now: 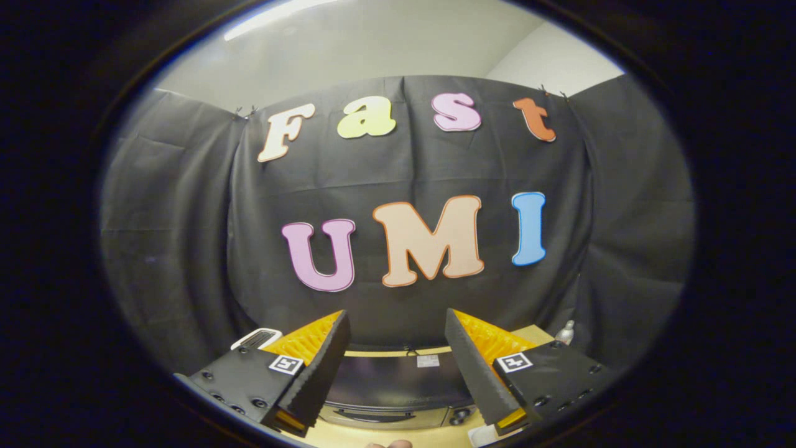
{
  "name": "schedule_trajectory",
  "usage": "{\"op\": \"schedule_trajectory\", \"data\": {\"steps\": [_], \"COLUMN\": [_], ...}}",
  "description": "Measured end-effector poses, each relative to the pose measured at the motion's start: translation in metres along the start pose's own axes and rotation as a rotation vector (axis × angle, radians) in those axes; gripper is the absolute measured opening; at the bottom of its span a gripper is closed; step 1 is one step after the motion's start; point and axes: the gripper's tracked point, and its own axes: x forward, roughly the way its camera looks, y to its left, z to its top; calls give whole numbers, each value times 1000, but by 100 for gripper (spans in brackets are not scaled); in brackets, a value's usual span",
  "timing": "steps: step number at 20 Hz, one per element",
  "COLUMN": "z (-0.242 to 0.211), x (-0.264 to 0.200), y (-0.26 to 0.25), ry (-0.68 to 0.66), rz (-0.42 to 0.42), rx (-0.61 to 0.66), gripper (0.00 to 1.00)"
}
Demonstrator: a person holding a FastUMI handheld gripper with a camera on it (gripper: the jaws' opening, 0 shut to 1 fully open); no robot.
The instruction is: Open the toaster oven, put the food inside, and close the toaster oven door.
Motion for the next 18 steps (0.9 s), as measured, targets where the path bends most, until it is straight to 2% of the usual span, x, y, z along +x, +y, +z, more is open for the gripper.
{"op": "schedule_trajectory", "data": {"steps": [7, 11, 18], "z": [-78, -119, -206], "x": [23, 29, 39], "y": [13, 9, 24], "ry": [73, 100, 240], "rz": [3, -46, -44], "rx": [-3, 8, 6], "gripper": [97, 97, 97]}}
